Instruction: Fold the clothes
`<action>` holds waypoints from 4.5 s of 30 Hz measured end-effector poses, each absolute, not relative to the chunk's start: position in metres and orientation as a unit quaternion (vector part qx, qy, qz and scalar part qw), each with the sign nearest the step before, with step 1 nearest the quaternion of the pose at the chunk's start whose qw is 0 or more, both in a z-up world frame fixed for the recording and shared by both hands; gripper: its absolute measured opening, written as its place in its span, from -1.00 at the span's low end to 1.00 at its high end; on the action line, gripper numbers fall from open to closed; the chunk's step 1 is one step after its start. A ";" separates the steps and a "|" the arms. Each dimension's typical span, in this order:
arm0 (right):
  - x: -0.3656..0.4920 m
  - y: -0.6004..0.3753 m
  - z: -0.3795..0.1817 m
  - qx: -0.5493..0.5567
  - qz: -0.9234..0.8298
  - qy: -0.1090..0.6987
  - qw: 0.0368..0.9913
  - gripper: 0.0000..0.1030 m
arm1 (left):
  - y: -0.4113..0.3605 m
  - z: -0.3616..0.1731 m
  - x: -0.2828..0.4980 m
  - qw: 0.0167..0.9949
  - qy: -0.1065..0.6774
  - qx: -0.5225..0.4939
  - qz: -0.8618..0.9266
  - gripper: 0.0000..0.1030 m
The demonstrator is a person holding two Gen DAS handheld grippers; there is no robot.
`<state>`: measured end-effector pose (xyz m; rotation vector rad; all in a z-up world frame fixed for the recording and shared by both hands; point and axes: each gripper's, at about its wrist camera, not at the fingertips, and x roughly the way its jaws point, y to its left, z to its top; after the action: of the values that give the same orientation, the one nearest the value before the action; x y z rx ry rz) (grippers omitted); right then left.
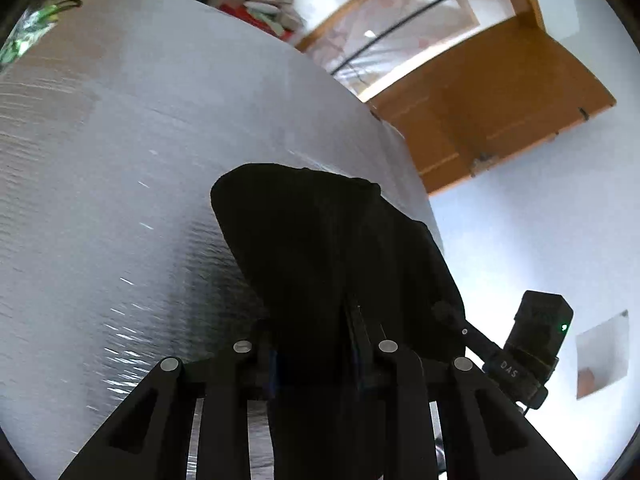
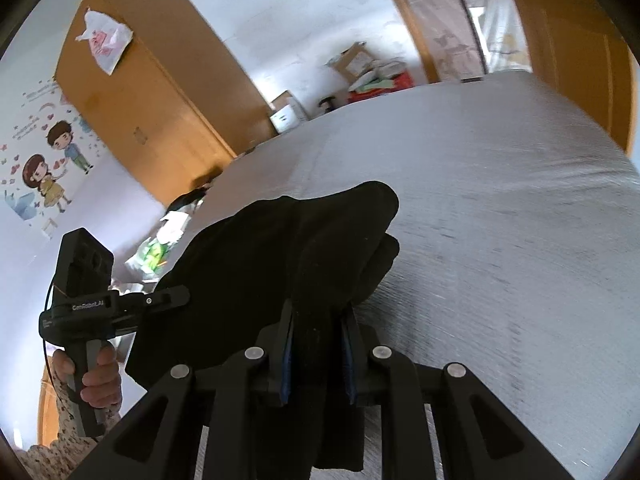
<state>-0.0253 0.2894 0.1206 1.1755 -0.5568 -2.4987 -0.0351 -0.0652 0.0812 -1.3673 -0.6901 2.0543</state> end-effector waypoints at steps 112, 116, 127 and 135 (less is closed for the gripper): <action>-0.042 0.112 0.054 0.433 -0.899 0.036 0.049 0.17 | -0.102 0.017 0.006 -0.034 -0.018 -0.423 0.905 -0.01; -0.044 0.112 0.054 0.434 -0.900 0.027 0.039 0.18 | -0.103 0.017 0.006 -0.033 -0.020 -0.423 0.905 0.00; -0.030 0.072 0.051 0.431 -0.902 0.025 0.016 0.18 | -0.103 0.016 0.006 -0.030 -0.020 -0.424 0.905 0.05; -0.017 0.097 0.053 0.430 -0.902 0.022 0.017 0.18 | -0.102 0.016 0.006 -0.030 -0.019 -0.424 0.905 0.06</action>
<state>-0.0172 0.0971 0.0527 1.3367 0.0695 -2.8034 0.0062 -0.1024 0.0161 -1.3573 -0.0610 2.9001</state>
